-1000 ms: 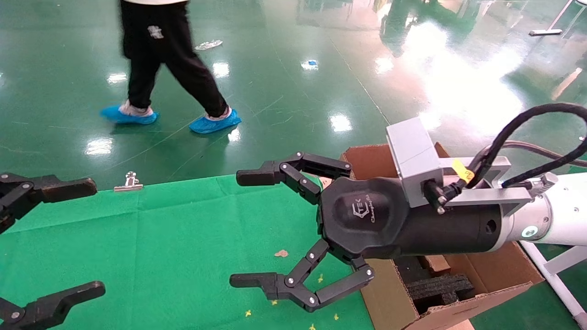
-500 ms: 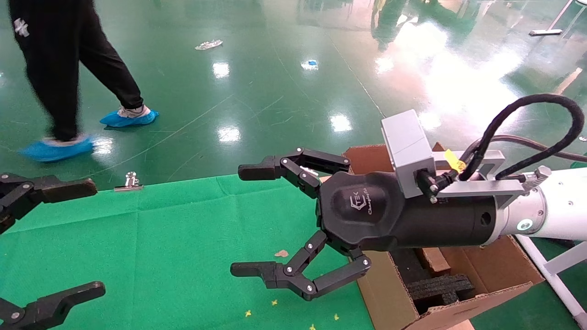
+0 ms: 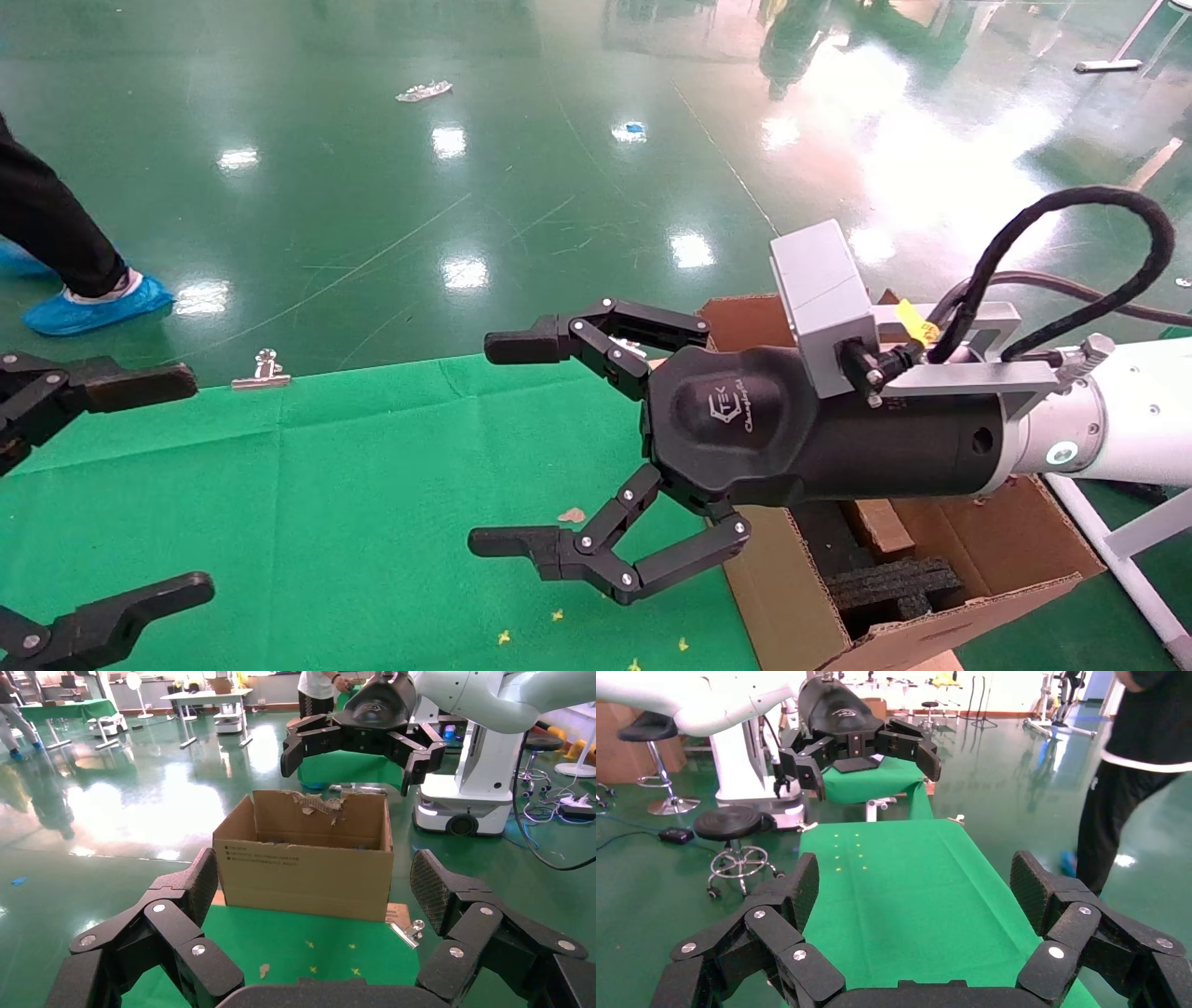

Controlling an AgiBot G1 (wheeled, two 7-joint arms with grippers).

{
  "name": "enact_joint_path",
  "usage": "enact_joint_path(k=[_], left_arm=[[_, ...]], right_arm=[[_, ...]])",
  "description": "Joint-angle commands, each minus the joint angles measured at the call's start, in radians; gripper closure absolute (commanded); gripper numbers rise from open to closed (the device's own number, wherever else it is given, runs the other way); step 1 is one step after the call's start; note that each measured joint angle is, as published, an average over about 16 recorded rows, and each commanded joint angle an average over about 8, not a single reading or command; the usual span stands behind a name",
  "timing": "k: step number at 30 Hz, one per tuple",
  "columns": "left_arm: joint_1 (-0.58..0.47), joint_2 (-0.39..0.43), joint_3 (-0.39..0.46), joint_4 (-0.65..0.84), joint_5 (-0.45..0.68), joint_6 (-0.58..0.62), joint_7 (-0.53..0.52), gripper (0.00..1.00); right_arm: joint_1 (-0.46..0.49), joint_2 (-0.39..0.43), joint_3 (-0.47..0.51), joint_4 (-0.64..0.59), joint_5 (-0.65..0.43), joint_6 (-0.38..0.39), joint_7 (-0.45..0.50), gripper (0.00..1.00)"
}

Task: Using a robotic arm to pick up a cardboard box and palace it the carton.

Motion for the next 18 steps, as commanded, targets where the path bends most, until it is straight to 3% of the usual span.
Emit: enact_joint_path(k=[1, 18], left_arm=[[0.000, 0.000, 0.000, 0.000, 0.000, 0.000, 0.000, 0.00], [0.000, 0.000, 0.000, 0.000, 0.000, 0.000, 0.000, 0.00]], right_arm=[[0.001, 0.000, -0.001, -0.001, 0.000, 0.000, 0.000, 0.00], [0.003, 0.000, -0.004, -0.003, -0.001, 0.001, 0.001, 0.00]])
